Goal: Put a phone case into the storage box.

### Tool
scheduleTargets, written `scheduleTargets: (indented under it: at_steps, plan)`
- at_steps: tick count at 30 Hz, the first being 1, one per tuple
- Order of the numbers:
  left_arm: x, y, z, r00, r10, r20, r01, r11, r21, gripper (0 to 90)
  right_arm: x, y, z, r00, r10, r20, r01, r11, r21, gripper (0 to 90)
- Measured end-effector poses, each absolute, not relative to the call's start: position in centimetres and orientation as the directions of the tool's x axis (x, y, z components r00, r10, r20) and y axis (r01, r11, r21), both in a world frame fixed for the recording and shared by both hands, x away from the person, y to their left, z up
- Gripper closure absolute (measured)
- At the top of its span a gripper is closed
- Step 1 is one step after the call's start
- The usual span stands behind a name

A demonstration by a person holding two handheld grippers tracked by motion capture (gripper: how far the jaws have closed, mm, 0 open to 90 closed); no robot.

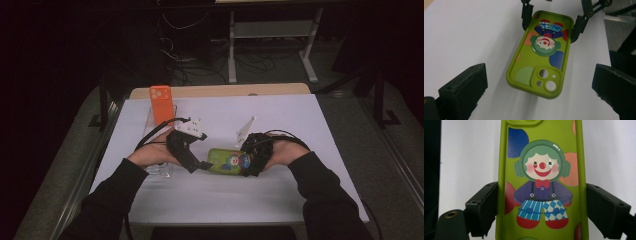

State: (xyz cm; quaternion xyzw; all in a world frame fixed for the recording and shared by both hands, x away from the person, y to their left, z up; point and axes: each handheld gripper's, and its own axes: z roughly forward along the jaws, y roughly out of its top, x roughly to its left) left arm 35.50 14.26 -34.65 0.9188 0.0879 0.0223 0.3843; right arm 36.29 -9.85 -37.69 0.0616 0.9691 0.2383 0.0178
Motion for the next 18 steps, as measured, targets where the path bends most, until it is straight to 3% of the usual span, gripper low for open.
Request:
scheduleTargets:
  at_steps: [10, 18]
  plan:
    - [35.3, 12.1, -35.9, 0.998, 0.059, -0.010, 0.052, -0.778, 0.626, 0.0, 36.1, -8.0, -37.2, -0.998, 0.067, -0.005, 0.057, 0.887, 0.459, 15.4]
    - [35.1, 11.1, -37.0, 1.000, 0.025, 0.010, 0.015, -0.827, 0.561, 0.0, 35.8, -7.1, -36.4, -0.999, 0.032, -0.016, 0.021, 0.881, 0.472, 15.4]
